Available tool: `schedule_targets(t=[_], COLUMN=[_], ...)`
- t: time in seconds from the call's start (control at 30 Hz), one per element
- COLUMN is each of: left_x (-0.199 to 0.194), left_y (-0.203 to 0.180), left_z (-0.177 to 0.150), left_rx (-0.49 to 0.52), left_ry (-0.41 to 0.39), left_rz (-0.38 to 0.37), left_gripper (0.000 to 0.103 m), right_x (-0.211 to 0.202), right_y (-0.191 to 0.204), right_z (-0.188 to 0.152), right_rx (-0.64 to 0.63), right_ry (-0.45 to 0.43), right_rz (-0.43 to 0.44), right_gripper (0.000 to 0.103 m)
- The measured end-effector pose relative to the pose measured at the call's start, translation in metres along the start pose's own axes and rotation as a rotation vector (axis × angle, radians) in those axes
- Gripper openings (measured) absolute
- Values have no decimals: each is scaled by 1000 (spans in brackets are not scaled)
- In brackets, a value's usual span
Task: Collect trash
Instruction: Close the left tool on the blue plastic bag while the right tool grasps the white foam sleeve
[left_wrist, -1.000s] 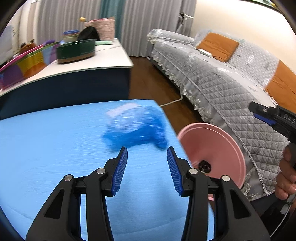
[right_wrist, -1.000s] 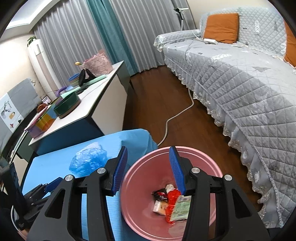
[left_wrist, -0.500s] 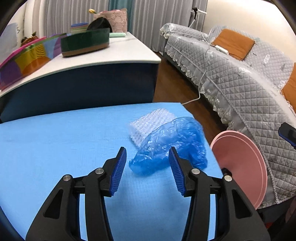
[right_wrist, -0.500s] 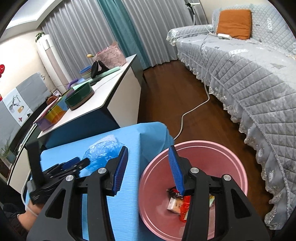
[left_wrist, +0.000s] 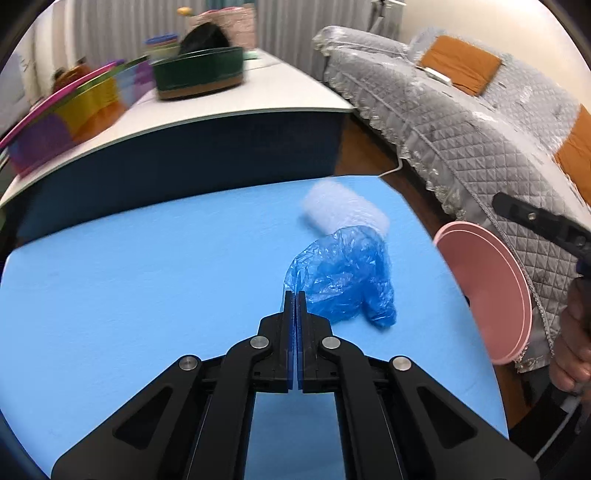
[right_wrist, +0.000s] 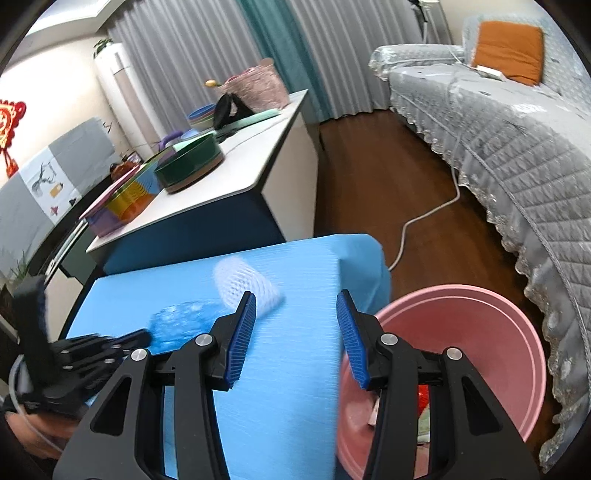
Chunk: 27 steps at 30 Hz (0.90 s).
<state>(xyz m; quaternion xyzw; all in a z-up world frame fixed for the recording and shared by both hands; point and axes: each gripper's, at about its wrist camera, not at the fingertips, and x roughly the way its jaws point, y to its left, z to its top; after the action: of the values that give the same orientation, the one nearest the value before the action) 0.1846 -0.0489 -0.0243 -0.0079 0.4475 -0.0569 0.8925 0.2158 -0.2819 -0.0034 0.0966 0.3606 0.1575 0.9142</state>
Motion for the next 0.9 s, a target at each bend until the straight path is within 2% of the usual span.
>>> schedule_targets(t=[0.17,0.33,0.57,0.9], left_x=[-25,-21,-20,-21], left_y=[40,63,75,80], left_z=[-18,-36,-41,-39], left_rx=[-132,-249,-234,-226], left_ry=[4,-6,-33,-45], left_rz=[16,42,68,59], left_gripper=[0,0,0,0], right_x=[23,49,84,114], right_y=[19,38,51,67], right_z=[-1,-5,-9,-13], right_rx=[-23,-62,-67,-73], right_ry=[37,71,125,165], right_rz=[10,2,-18,-50], right_gripper=[46,47,47,47])
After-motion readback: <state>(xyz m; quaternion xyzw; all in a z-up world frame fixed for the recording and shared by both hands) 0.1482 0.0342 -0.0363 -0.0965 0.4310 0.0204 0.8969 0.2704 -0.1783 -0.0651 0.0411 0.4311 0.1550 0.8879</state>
